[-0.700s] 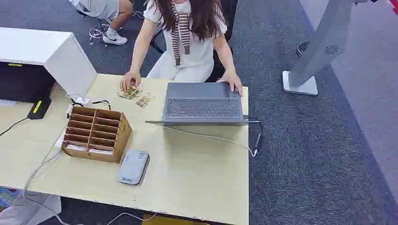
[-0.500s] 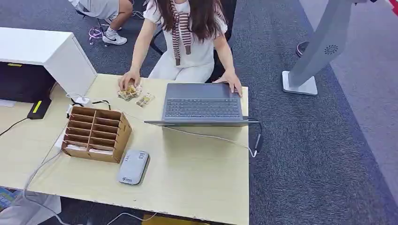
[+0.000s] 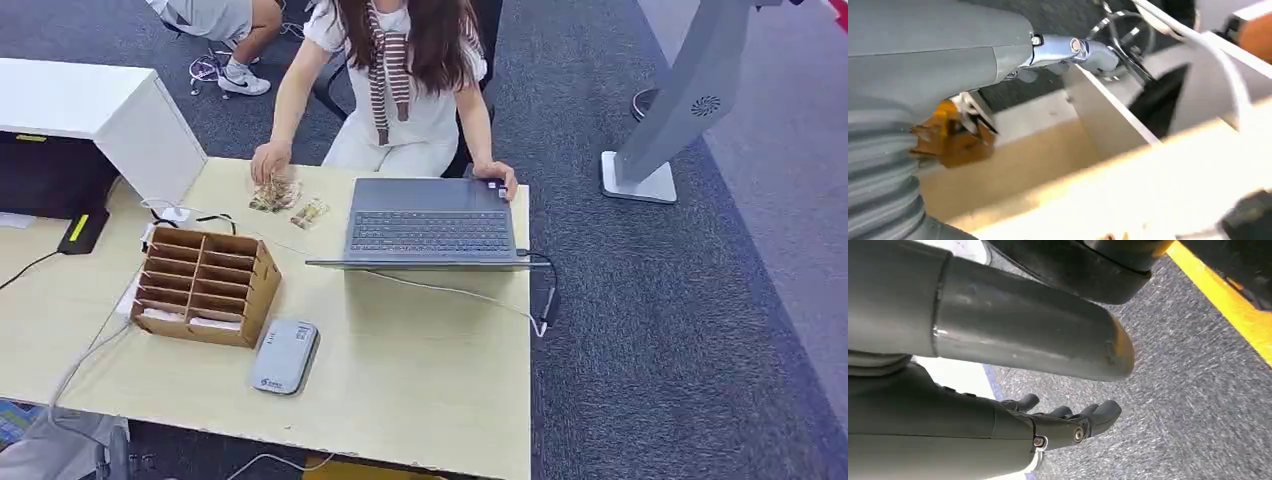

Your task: Pass the card to the sensor for recognition and then transmit it.

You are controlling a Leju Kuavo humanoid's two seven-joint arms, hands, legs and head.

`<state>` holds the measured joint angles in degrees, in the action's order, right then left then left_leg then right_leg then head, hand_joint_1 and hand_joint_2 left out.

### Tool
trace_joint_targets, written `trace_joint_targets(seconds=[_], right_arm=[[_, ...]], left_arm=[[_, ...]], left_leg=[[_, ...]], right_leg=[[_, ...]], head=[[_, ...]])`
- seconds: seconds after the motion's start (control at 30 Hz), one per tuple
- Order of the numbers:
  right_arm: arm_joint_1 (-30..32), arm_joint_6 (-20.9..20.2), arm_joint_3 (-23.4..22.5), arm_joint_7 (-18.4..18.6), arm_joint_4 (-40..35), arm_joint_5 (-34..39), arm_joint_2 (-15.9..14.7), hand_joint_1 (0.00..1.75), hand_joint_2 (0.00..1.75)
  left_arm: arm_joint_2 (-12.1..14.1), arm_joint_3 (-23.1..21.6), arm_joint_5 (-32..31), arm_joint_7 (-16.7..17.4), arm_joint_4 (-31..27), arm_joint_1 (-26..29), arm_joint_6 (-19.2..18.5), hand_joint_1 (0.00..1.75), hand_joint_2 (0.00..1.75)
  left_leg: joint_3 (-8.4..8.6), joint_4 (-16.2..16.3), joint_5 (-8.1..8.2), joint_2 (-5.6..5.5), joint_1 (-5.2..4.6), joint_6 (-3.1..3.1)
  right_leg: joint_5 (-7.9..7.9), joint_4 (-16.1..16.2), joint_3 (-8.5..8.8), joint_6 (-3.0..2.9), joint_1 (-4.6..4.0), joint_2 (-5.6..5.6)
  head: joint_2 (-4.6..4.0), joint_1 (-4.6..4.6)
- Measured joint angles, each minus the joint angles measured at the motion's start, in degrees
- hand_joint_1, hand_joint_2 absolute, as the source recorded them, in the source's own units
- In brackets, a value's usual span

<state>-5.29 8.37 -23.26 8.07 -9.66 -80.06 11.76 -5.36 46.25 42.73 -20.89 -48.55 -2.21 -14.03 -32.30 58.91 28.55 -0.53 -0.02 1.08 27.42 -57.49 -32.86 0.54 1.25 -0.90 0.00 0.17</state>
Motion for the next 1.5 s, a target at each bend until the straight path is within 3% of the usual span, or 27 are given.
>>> trace_joint_targets(seconds=[0.33,0.63,0.77,0.97,1.03,1.07,1.13,1.17,1.23,1.3,1.37,1.4,1.5], right_arm=[[0.14,1.22,0.33,1.4,0.04,0.77,0.0,0.0,0.0],[0.41,1.22,0.33,1.38,0.2,-0.02,0.02,0.0,0.0],[0.45,1.27,0.33,1.33,0.22,-0.35,0.02,0.0,0.0],[0.5,1.4,0.33,1.33,0.22,-0.79,0.11,0.0,0.0],[0.51,1.4,0.33,1.55,0.22,-0.79,0.09,0.0,0.0],[0.48,1.35,0.33,1.55,0.22,-0.87,0.09,0.0,0.0],[0.42,1.16,0.33,1.31,0.22,-1.03,0.09,0.0,0.0],[0.39,0.83,0.33,1.05,0.22,-1.11,0.09,0.0,0.0],[0.37,0.63,0.42,0.78,0.22,-1.75,0.09,0.0,0.0],[0.35,-0.09,0.66,0.81,0.22,-2.14,0.09,0.0,0.0],[0.27,-0.44,0.74,1.11,0.22,-2.25,0.11,0.0,0.0],[0.22,-0.57,0.79,1.33,0.22,-2.38,0.18,0.0,0.0],[0.31,-0.88,0.83,1.53,0.22,-2.73,0.24,0.0,0.0]], left_arm=[[-5.88,6.91,0.48,5.31,-16.13,2.74,-1.44,0.0,1.75],[-8.65,15.65,-1.27,10.2,-20.65,3.95,-4.11,0.0,1.75],[-10.38,18.53,-5.58,8.32,-24.52,3.67,-4.61,0.0,1.75],[-11.32,20.3,-7.02,7.75,-27.71,3.1,-4.31,0.0,1.75],[-11.25,20.22,-10.22,3.9,-29.04,2.82,-4.26,0.0,1.75],[-11.19,19.62,-13.72,-0.15,-30.73,2.5,-3.3,0.0,1.75],[-10.99,17.5,-19.54,-5.57,-33.48,1.77,0.03,0.0,1.75],[-10.71,14.79,-24.48,-9.13,-35.91,1.3,3.48,0.0,1.75],[-10.07,9.14,-30.31,-11.37,-39.59,0.34,8.96,0.0,1.75],[-8.78,-1.11,-39.07,-11.46,-44.74,-1.19,19.09,0.0,1.75],[-7.14,-11.91,-45.77,-10.35,-47.33,-3.45,25.05,0.0,1.75],[-6.06,-17.68,-48.53,-9.51,-48.19,-4.82,27.2,0.0,1.75],[-4.18,-28.35,-52.24,-8.24,-49.45,-7.36,30.55,0.0,1.75]], left_leg=[[0.0,0.0,0.01,0.0,0.02,0.0],[-0.01,-0.01,0.01,0.0,0.03,0.0],[-0.02,0.0,0.01,-0.02,0.02,0.0],[0.04,0.0,0.01,0.0,0.02,0.0],[0.04,0.0,0.0,0.0,0.03,-0.01],[0.05,0.01,0.0,0.0,0.07,-0.01],[0.05,0.01,-0.02,-0.02,0.08,-0.03],[0.13,0.05,-0.05,-0.02,0.08,-0.07],[0.12,0.05,-0.1,-0.04,0.09,-0.12],[-0.01,0.08,-0.2,-0.17,0.09,-0.12],[-0.11,0.08,-0.35,-0.38,0.09,-0.1],[-0.11,0.08,-0.37,-0.37,0.09,-0.13],[-0.12,0.08,-0.38,-0.25,0.09,-0.14]], right_leg=[[0.01,0.0,-0.01,-0.01,-0.03,0.0],[0.02,0.0,-0.01,-0.01,-0.03,0.0],[0.02,0.0,-0.01,-0.01,-0.02,0.03],[0.01,0.0,-0.02,-0.01,-0.04,0.01],[0.01,0.0,-0.05,-0.02,-0.08,0.01],[0.01,0.0,-0.06,-0.02,-0.12,0.01],[0.0,0.0,-0.02,-0.03,-0.11,0.03],[0.0,0.01,-0.18,-0.03,-0.12,0.03],[-0.05,0.01,-0.18,-0.08,-0.13,0.05],[-0.15,0.01,-0.18,-0.15,-0.16,0.23],[-0.21,0.0,-0.04,-0.17,-0.14,0.48],[-0.29,0.0,-0.05,-0.19,-0.14,0.47],[-0.35,0.0,-0.05,-0.24,-0.14,0.33]], head=[[0.0,0.02],[0.0,0.0],[0.0,0.0],[0.0,-0.02],[0.0,0.0],[0.0,0.0],[0.0,0.0],[0.0,-0.02],[0.0,-0.04],[0.0,-0.04],[0.0,-0.02],[0.0,0.0],[0.0,-0.02]])
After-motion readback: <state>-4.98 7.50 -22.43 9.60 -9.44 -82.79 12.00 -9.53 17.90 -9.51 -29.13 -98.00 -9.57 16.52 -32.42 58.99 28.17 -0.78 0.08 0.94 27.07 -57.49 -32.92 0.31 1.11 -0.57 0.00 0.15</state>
